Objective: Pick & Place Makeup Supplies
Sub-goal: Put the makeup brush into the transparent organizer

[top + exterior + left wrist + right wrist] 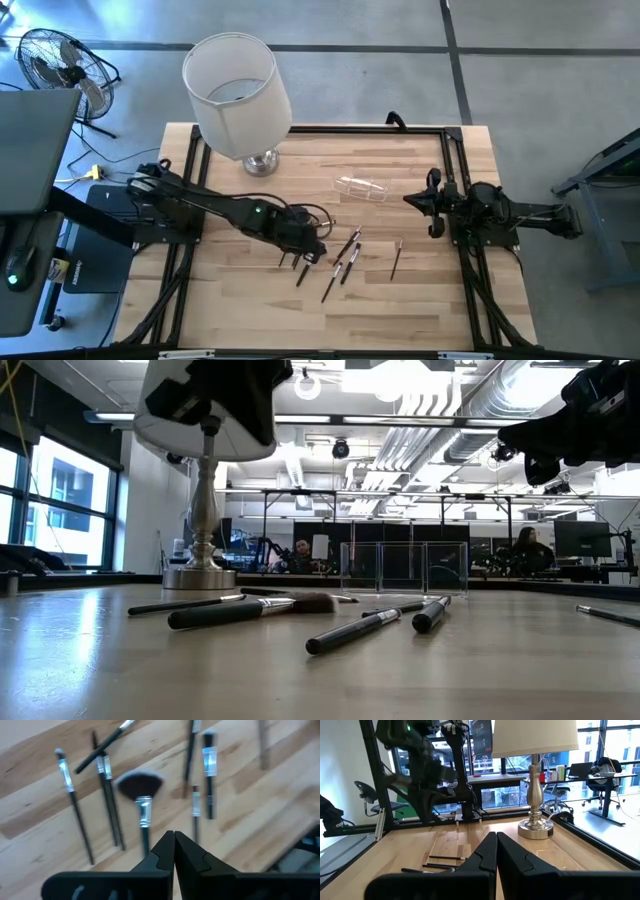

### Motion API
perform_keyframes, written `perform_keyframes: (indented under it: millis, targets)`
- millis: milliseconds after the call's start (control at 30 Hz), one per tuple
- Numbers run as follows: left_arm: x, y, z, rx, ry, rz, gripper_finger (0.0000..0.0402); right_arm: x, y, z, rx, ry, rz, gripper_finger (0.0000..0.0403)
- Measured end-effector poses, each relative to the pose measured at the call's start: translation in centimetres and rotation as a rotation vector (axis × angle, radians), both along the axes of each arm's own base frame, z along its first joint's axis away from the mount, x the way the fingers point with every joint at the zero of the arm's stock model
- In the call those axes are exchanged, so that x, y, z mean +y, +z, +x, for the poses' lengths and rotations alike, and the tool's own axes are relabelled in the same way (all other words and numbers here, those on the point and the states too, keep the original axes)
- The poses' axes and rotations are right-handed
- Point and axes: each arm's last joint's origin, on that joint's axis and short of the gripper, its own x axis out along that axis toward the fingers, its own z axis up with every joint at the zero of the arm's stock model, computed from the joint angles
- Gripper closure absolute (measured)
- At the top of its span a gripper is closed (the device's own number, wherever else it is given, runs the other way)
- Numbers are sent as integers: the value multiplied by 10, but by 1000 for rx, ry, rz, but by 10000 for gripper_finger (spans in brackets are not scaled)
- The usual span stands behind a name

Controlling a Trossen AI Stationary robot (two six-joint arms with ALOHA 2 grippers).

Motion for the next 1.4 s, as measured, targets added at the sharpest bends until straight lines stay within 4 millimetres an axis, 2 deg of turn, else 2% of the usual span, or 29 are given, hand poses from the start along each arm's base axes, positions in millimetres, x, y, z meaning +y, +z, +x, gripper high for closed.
perform_keyframes:
  millis: [133,233,333,400,467,667,767,900,1200,1300,1400]
  targets:
    - [0,-5,6,6,-5,-21,359,0,0,0,0,0,0,402]
    - [-2,-23,8,92,-13,-15,320,0,0,0,0,0,0,402]
    - [-5,-36,23,62,-63,1,288,0,0,0,-3,0,0,402]
    - [-6,-46,24,99,-88,20,275,0,0,0,-3,0,0,402]
    - [-9,-53,34,67,-106,13,269,0,0,0,-3,-1,0,402]
    - [-12,-86,45,132,-110,31,269,0,0,0,-2,0,0,402]
    - [-12,-102,44,203,-113,39,269,0,0,0,-2,-1,0,402]
    - [-13,-117,49,228,-109,44,269,0,0,0,-2,0,0,402]
    - [-15,-138,55,254,-113,38,269,0,0,0,-2,0,0,402]
    - [-15,-139,55,261,-113,37,288,0,0,0,-2,0,0,402]
    - [-15,-140,54,265,-112,40,334,0,0,0,-3,0,0,402]
